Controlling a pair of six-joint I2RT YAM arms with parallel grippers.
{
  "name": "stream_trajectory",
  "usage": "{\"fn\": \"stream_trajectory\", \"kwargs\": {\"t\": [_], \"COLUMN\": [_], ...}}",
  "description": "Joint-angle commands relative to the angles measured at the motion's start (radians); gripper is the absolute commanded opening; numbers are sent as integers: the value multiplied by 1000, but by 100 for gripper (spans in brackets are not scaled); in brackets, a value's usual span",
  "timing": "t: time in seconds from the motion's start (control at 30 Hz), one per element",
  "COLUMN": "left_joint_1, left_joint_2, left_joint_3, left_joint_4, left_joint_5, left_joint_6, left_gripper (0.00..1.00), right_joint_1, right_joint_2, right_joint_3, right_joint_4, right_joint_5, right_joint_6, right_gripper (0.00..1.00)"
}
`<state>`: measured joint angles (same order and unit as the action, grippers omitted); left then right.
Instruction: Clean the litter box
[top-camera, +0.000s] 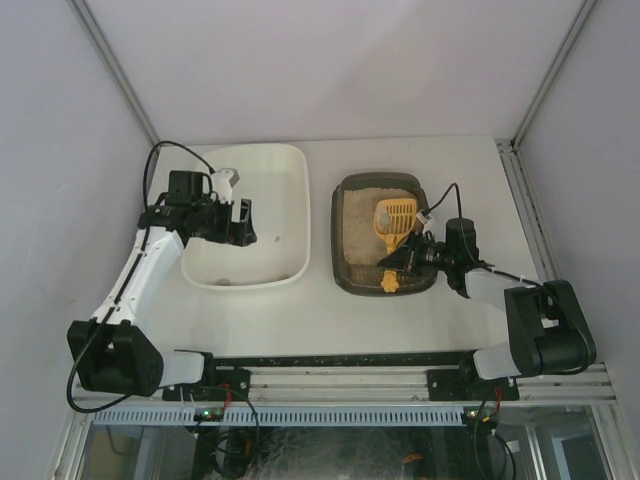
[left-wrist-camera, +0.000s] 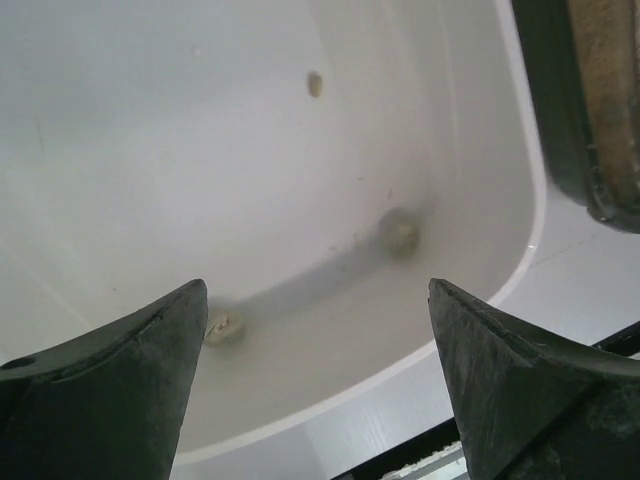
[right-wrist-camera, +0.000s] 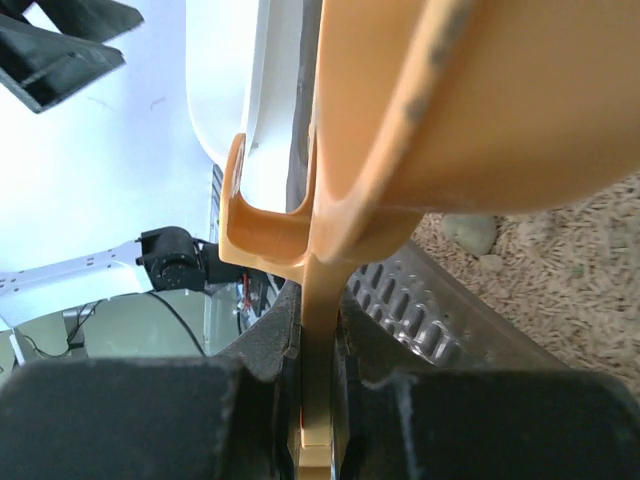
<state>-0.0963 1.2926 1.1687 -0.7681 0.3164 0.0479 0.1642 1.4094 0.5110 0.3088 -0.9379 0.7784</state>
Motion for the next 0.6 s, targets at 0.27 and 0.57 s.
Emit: {"fn": "stream_trajectory", "kwargs": {"t": [0.27,0.57], "left_joint_1": [-120,-179], "left_joint_2": [-71,-53], "left_joint_3": [-114,-122], "left_joint_4": [111,132], "left_joint_5": [-177,-236], "left_joint_6": [91,110], "left_gripper": [94,94], "right_joint_1": [12,-29], "right_joint_2": [-66,57], "right_joint_3": [-65,-103], "right_joint_4": [294,490], "right_joint_5": [-36,-99], "right_joint_6": [-73,71], "right_gripper": [0,0]}}
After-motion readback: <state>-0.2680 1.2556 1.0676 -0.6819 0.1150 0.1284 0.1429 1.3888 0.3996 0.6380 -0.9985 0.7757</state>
